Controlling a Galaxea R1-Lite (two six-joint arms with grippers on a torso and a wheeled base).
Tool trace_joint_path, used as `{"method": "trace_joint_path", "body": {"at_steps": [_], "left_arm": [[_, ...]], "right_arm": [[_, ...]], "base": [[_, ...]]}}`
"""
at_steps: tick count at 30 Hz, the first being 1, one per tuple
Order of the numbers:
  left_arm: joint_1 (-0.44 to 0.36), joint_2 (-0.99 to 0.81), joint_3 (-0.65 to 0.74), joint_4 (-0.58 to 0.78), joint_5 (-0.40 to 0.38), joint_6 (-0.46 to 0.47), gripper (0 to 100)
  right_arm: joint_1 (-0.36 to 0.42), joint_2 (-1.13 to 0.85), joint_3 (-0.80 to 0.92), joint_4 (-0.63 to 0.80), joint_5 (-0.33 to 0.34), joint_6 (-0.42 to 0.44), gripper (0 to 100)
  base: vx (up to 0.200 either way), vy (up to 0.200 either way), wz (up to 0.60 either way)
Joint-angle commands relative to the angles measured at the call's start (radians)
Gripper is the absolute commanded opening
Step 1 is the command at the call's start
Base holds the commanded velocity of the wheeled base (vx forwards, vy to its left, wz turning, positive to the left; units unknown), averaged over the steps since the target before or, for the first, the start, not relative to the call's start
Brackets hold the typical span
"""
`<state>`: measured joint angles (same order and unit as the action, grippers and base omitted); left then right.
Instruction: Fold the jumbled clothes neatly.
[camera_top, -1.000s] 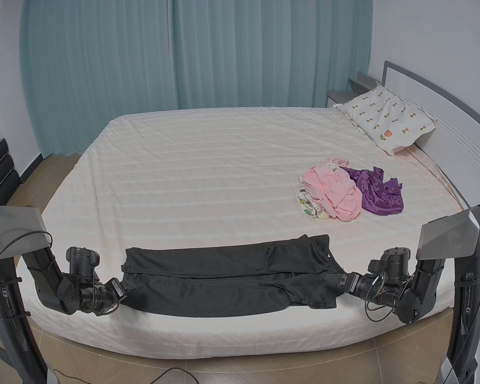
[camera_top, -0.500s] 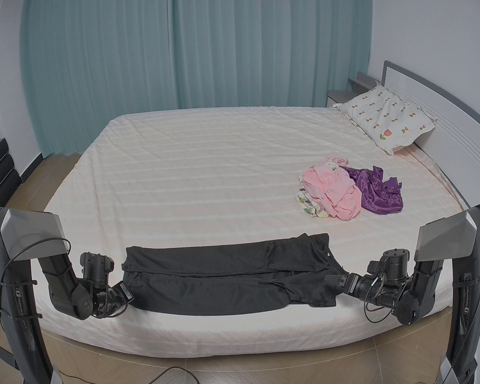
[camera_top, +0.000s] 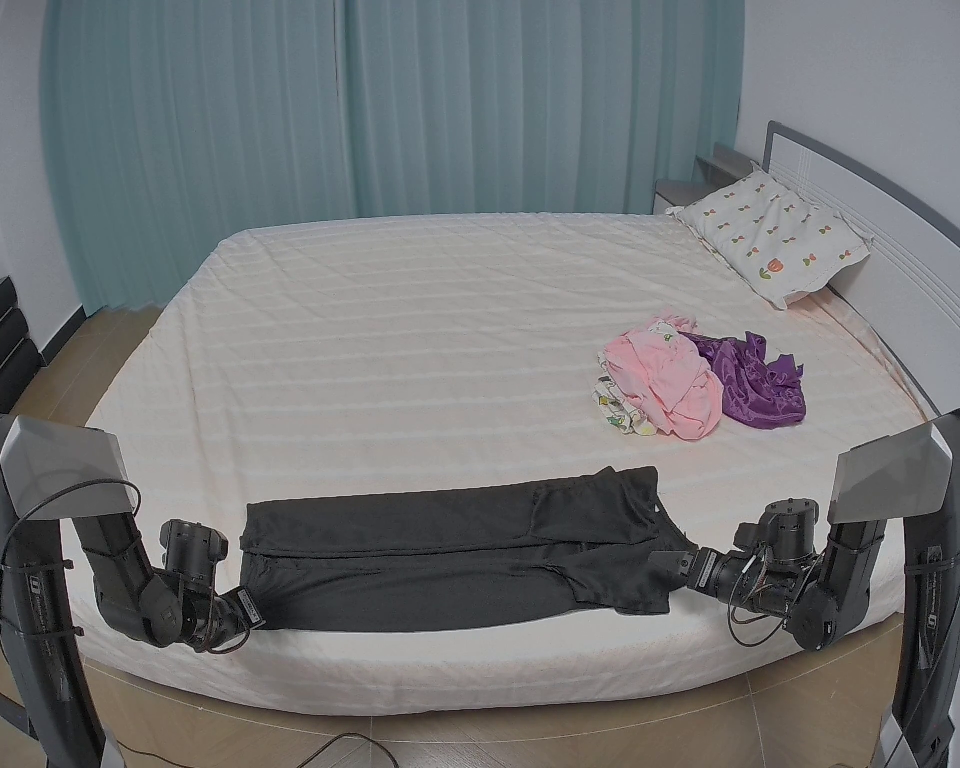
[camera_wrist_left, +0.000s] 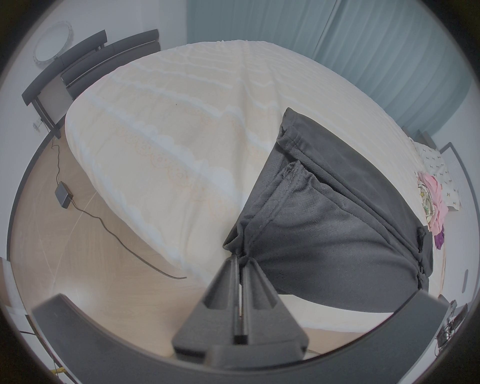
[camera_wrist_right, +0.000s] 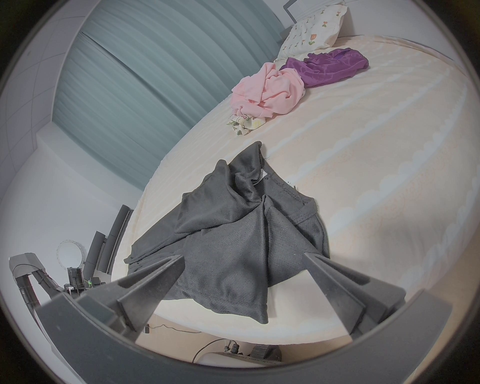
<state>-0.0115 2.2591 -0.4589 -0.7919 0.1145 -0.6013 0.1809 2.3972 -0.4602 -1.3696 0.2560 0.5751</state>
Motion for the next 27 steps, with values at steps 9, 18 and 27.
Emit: {"method": "trace_joint_path", "body": {"at_steps": [9,18,27], "left_arm": [[-0.001,-0.013,0.006,0.005,-0.001,0.001,100],[0.019,-0.069,-0.007,0.005,-0.038,-0.022,100],[0.022,-0.066,-0.018,0.007,-0.045,-0.046,100]], "right_arm": [[0.015,-0.012,0.009,0.001,0.003,0.005,100],[0.072,-0.009,0.021,0.023,0.000,0.052,100],[0.075,-0.009,0.003,0.109,0.002,0.052,100]], "base": [[0.000,0.000,0.00],[0.000,0.000,0.00],[0.000,0.000,0.00]]}}
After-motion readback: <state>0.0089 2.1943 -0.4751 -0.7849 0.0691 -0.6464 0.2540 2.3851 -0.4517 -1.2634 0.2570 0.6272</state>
